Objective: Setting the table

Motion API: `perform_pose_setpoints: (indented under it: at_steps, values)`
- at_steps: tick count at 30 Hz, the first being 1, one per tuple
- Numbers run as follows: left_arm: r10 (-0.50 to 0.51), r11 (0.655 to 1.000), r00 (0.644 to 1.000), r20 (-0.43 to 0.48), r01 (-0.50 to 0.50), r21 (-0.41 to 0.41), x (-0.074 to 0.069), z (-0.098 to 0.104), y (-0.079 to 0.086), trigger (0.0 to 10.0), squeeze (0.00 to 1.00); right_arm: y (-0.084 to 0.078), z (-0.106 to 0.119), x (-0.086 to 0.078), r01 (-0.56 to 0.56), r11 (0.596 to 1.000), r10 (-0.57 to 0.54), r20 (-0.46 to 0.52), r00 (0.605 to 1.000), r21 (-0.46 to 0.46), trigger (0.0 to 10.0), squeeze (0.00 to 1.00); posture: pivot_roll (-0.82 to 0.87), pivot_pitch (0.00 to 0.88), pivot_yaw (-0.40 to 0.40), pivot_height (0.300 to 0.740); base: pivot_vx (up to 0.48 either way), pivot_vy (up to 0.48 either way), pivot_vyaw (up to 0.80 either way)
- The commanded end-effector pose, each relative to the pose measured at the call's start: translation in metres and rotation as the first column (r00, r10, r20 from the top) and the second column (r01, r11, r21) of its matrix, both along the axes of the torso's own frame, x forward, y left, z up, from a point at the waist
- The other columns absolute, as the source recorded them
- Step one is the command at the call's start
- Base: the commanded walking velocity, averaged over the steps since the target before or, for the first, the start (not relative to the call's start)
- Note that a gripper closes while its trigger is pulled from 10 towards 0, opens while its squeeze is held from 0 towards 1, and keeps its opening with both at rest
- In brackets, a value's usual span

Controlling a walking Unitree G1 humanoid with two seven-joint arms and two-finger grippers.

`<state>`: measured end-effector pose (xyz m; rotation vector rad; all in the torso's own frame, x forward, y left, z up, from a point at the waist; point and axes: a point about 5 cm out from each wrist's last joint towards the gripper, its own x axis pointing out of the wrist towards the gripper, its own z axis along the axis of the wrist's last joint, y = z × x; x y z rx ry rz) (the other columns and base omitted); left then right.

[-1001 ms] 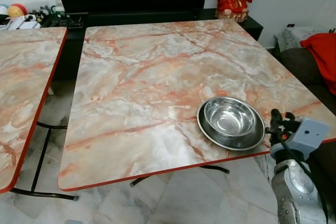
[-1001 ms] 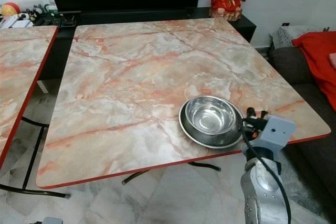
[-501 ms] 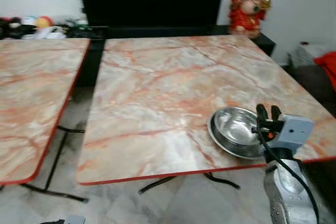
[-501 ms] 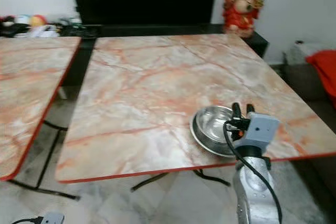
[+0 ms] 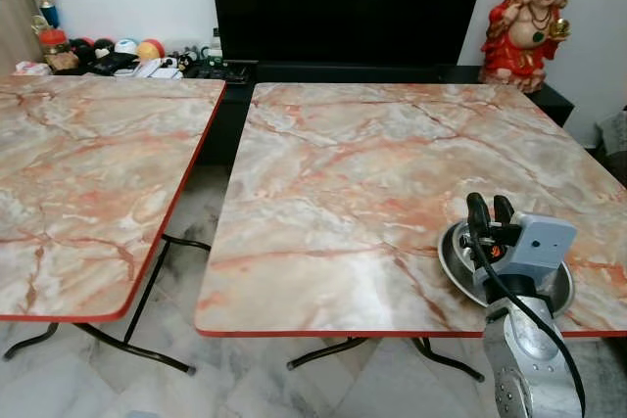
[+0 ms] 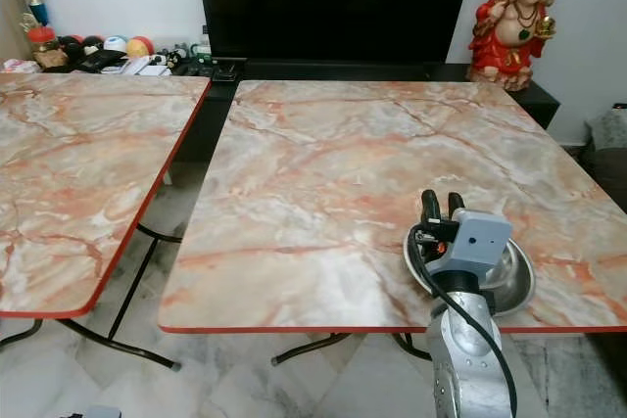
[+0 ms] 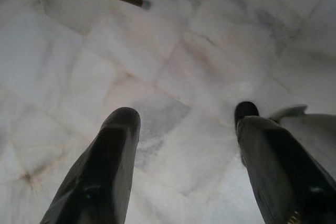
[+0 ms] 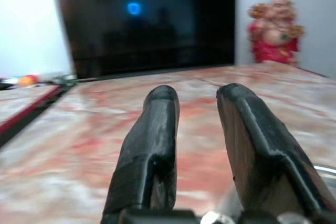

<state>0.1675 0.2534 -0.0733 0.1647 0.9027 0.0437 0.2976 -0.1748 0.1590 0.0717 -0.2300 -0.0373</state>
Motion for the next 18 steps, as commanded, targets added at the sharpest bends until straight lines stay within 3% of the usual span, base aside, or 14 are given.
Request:
perform_pose_setpoints:
  at_steps: [1,7,18]
  values:
    - [-0.001,1.000,1.000,-0.028,0.001,0.003,-0.0062,-0.0027,0.0015,10.0,0.00,0.0008,0.0035,0.0017,-0.007,1.000,0.007,0.021,1.000,-0.011,10.0,0.00,-0.04,0.000,0.002,0.740,0.000,0.480,0.80]
    - [0.001,1.000,1.000,-0.031,-0.001,0.001,-0.0077,-0.0034,0.0013,10.0,0.00,0.0012,0.0047,0.0032,-0.024,1.000,0.023,0.028,0.999,0.010,10.0,0.00,-0.03,0.000,0.001,0.740,0.000,0.480,0.76]
    - [-0.004,1.000,1.000,-0.030,0.004,-0.005,-0.0072,-0.0033,0.0006,10.0,0.00,0.0097,0.0049,0.0065,-0.050,0.998,0.049,0.035,0.998,0.037,10.0,0.00,-0.03,0.000,0.002,0.740,0.000,0.480,0.00]
